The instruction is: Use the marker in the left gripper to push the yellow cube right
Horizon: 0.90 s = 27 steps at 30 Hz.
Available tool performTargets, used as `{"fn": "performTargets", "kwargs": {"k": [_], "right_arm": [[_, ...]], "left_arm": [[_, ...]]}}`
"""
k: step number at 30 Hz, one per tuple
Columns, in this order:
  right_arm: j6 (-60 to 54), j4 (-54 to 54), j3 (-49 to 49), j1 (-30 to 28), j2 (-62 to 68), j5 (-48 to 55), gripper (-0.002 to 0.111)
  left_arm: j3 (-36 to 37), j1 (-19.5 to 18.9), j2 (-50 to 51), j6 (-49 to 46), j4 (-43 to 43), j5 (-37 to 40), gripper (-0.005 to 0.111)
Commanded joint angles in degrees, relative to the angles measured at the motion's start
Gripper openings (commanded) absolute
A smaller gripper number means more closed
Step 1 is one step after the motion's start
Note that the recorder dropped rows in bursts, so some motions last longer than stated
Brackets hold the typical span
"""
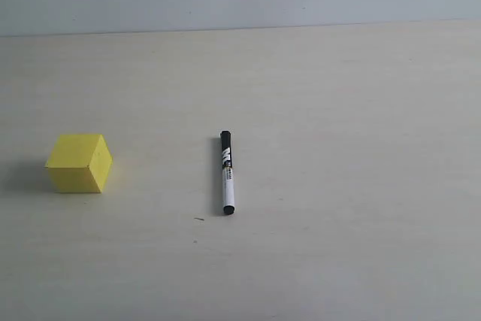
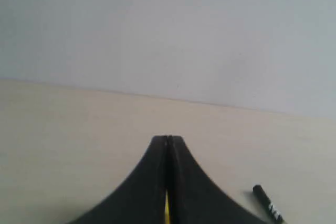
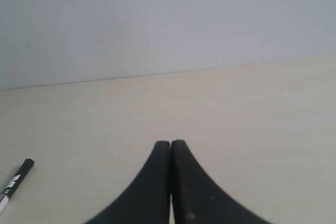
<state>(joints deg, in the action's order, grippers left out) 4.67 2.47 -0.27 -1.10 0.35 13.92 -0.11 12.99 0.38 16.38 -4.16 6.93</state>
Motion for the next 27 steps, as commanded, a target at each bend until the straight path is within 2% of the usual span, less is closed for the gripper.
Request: {"fn": "performTargets", "kwargs": {"k": [1,4,11,14,17,21,23,25,27], "right_arm": [[-0.1,-0.3,0.3,-0.3,-0.4,-0.3,0.000],[-0.1,-0.3,0.3,-0.3,-0.4,-0.3,0.000],[-0.1,-0.3,0.3,-0.3,-0.4,-0.3,0.000],[-0.1,-0.3,0.3,-0.3,-0.4,-0.3,0.000],[-0.1,-0.3,0.3,-0.3,-0.4,-0.3,0.000],[-0.1,-0.3,0.3,-0.3,-0.4,-0.3,0.000],[-0.1,-0.3,0.3,-0.3,-0.4,-0.3,0.000],[-0.1,-0.3,0.3,-0.3,-0.4,-0.3,0.000],[-0.1,-0.3,0.3,-0.3,-0.4,-0.3,0.000]], "left_arm": [[0.1,0.2,-0.4,3.0,0.1,-11.2,0.000],[0.1,0.2,-0.4,10.6,0.1,-16.8,0.000],[0.1,0.2,-0.4,11.0,0.1,-29.8,0.000],[0.1,0.2,-0.4,10.9,-0.1,-28.8,0.000],[0.1,0.2,-0.4,11.4,-2.6,-22.3,0.000],[0.1,0.2,1.1,15.7,-2.9,-23.3,0.000],[0.1,0.2,3.5,15.8,-2.9,-27.4,0.000],[0.1,0.2,8.1,16.0,-3.1,-36.4,0.000],[-0.4,0.2,14.3,16.8,-7.4,-39.0,0.000]]}}
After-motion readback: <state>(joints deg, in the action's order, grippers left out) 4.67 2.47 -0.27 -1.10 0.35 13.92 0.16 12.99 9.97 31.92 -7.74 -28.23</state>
